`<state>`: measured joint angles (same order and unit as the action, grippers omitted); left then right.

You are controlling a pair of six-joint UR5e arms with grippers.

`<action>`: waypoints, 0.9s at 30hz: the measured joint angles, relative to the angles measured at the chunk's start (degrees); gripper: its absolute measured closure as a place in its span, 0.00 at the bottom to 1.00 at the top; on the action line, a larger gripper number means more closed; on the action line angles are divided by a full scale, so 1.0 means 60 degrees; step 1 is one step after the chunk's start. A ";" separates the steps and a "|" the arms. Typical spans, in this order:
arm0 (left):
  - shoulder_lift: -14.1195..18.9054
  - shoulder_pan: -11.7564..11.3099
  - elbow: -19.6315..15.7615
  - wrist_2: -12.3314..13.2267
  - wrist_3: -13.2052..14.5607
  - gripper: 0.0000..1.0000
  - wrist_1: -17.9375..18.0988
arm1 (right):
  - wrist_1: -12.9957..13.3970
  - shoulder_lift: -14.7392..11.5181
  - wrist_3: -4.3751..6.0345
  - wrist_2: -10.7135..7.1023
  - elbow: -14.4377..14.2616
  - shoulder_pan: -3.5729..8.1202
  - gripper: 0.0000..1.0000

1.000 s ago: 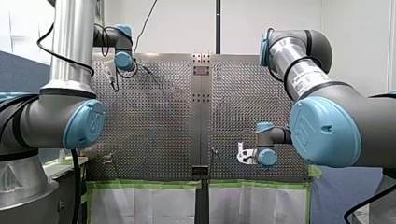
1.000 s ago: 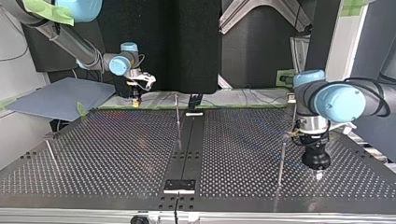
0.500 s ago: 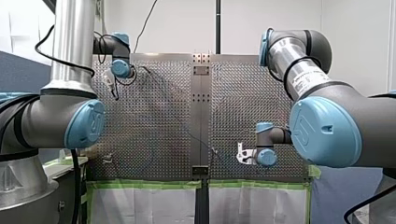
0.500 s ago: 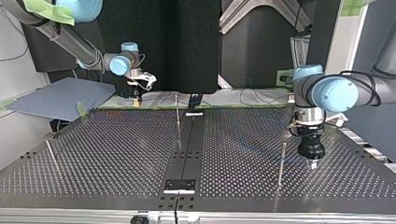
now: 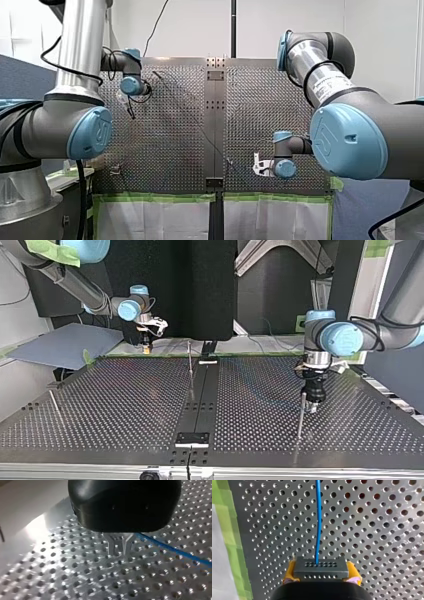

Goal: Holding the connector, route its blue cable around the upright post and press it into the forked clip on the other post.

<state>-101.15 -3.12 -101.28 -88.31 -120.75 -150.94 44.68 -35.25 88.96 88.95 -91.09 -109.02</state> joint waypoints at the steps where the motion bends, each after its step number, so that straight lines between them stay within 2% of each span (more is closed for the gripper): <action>1: -0.0017 -0.0004 -0.0001 0.0068 -0.0017 0.55 0.0019 | 0.0000 0.0001 0.0000 0.0000 0.0001 0.0000 1.00; 2: -0.0029 -0.0008 -0.0002 0.0137 -0.0025 0.47 0.0031 | -0.0001 0.0001 0.0000 0.0000 0.0000 0.0000 1.00; 3: -0.0038 -0.0015 -0.0002 0.0204 -0.0028 0.47 0.0033 | -0.0001 0.0001 0.0000 0.0000 -0.0001 0.0000 1.00; 5: -0.0046 -0.0030 -0.0003 0.0210 -0.0021 0.27 0.0007 | 0.0000 0.0001 0.0000 0.0000 0.0000 0.0004 1.00; 6: -0.0047 -0.0042 -0.0004 0.0166 -0.0012 0.27 -0.0032 | 0.0002 0.0000 0.0000 0.0001 -0.0001 0.0006 1.00; 8: -0.0047 -0.0067 -0.0005 0.0062 0.0002 0.11 -0.0108 | 0.0006 0.0003 0.0000 0.0000 -0.0002 0.0007 1.00; 9: -0.0048 -0.0084 -0.0005 -0.0014 0.0010 0.11 -0.0165 | 0.0008 0.0000 0.0000 0.0000 -0.0002 0.0008 1.00; 11: -0.0049 -0.0110 -0.0005 -0.0122 0.0013 0.00 -0.0258 | 0.0010 0.0001 0.0000 0.0000 -0.0003 0.0010 1.00; 20: -0.0041 -0.0175 -0.0005 -0.0395 -0.0135 0.00 -0.0488 | 0.0011 0.0004 0.0000 0.0000 -0.0003 0.0010 1.00; 27: -0.0038 -0.0190 -0.0005 -0.0119 -0.0482 0.00 -0.0346 | 0.0011 0.0003 0.0000 0.0000 -0.0002 0.0004 1.00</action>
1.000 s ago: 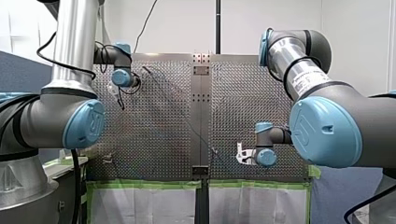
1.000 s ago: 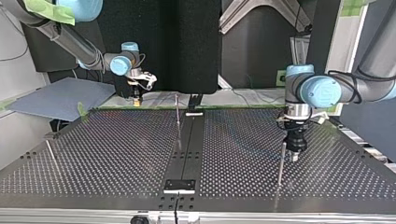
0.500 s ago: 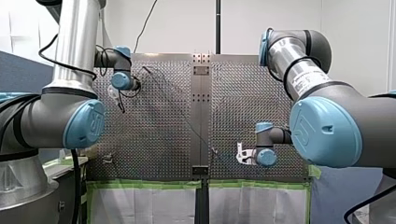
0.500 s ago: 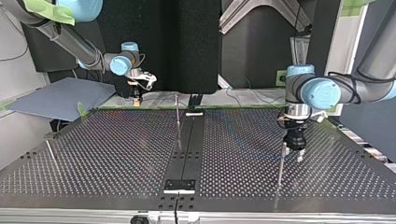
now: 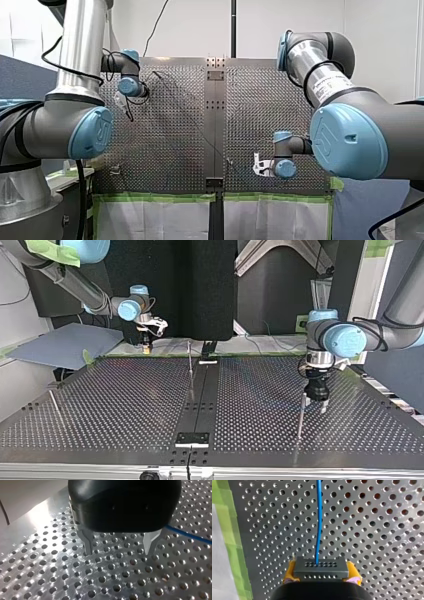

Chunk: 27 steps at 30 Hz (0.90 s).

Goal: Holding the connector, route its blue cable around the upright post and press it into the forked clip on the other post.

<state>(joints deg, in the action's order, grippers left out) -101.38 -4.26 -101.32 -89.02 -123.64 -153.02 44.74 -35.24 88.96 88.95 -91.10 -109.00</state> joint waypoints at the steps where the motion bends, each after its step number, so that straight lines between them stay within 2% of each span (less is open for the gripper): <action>1: 0.0000 -0.0008 0.0000 0.0061 -0.0061 0.00 0.0009 | 0.0000 0.0000 0.0000 0.0000 0.0000 -0.0002 1.00; 7: 0.0065 -0.0097 0.0000 0.0355 -0.0522 0.00 0.0034 | -0.0012 0.0001 0.0000 0.0000 0.0004 -0.0005 1.00; 20: 0.0299 -0.0198 -0.0010 0.0386 -0.1754 0.00 -0.0159 | -0.0026 -0.0001 0.0000 0.0000 0.0002 -0.0004 1.00; 27: 0.0749 -0.0219 -0.0150 0.0417 -0.2340 0.00 -0.0384 | -0.0029 0.0000 0.0000 0.0000 0.0004 -0.0005 1.00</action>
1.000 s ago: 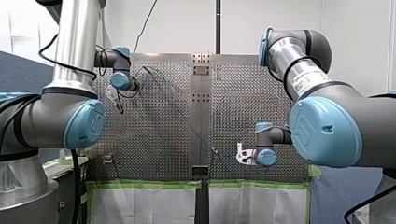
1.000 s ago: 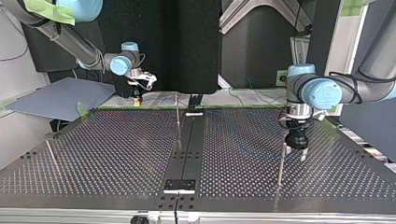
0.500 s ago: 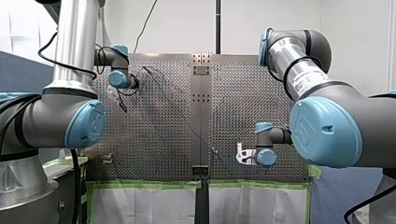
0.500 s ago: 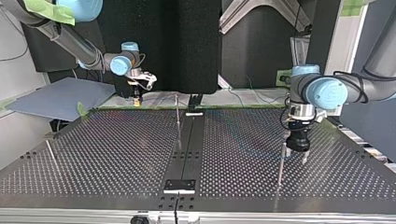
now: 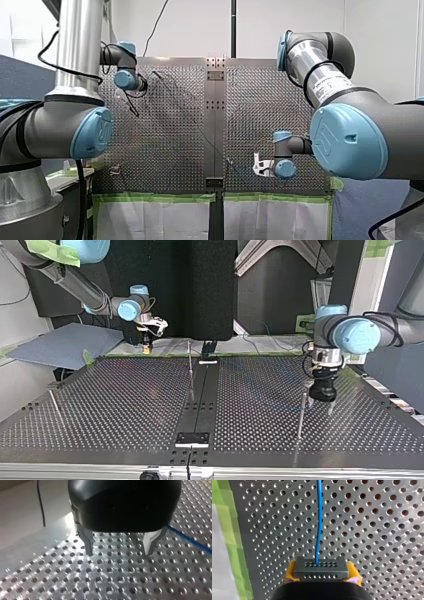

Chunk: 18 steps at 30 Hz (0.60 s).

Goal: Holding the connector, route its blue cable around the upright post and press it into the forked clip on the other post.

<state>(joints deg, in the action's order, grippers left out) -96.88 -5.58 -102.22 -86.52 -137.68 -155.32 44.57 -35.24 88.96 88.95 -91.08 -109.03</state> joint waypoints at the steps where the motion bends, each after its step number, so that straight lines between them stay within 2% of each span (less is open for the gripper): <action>1: 0.0050 0.0000 -0.0041 0.0021 -0.0069 0.00 -0.0011 | 0.0001 0.0000 0.0000 0.0000 0.0000 0.0000 1.00; 9: 0.0176 0.0003 -0.0496 0.0486 -0.0619 0.00 -0.0038 | -0.0024 -0.0002 0.0000 0.0000 -0.0003 -0.0002 1.00; 14: 0.0218 0.0013 -0.0666 0.0685 -0.0673 0.00 -0.0037 | -0.0044 -0.0004 -0.0019 0.0000 -0.0002 -0.0010 1.00; 18: 0.0481 0.0007 -0.0758 0.0712 -0.0722 0.00 -0.0051 | -0.0054 -0.0003 -0.0027 0.0000 -0.0004 -0.0013 1.00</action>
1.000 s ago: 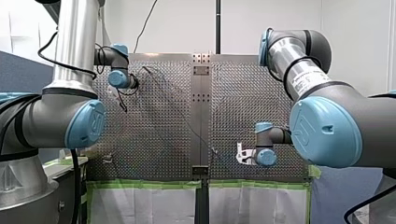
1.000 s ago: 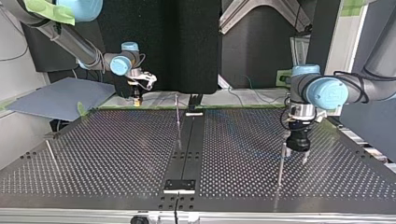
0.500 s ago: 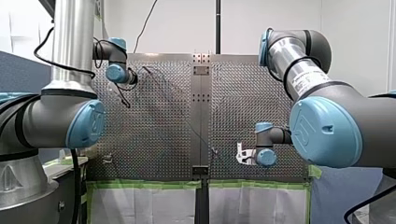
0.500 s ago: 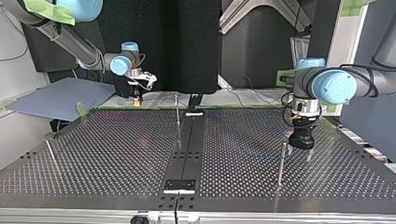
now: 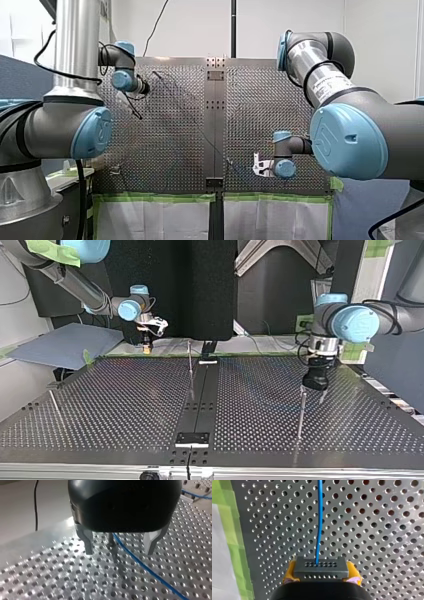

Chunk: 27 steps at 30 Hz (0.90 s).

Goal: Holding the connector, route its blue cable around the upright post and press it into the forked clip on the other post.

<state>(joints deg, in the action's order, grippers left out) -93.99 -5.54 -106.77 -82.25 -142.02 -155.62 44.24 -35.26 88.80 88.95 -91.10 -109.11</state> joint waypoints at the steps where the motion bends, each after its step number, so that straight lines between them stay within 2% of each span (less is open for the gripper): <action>1: 0.0078 -0.0004 -0.0025 -0.0008 -0.0023 0.00 -0.0002 | -0.0002 0.0000 -0.0001 0.0000 0.0000 -0.0001 1.00; 6: 0.0411 0.0008 -0.0181 -0.0020 -0.0128 0.00 0.0005 | -0.0004 0.0002 -0.0002 0.0000 0.0000 -0.0002 1.00; 14: 0.0604 0.0024 -0.0460 0.0025 -0.0093 0.00 -0.0048 | -0.0023 0.0002 -0.0003 0.0000 0.0002 -0.0002 1.00; 20: 0.1049 -0.0060 -0.0671 -0.0124 0.0281 0.00 -0.0372 | -0.0030 0.0000 -0.0003 0.0000 0.0001 -0.0001 1.00; 27: 0.1683 -0.0232 -0.0228 -0.0081 0.0903 0.00 -0.0975 | -0.0032 -0.0003 -0.0003 0.0000 0.0002 -0.0002 1.00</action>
<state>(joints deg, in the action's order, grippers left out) -83.90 -6.93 -108.14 -82.74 -136.60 -161.47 44.05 -35.28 88.79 88.95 -91.09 -109.12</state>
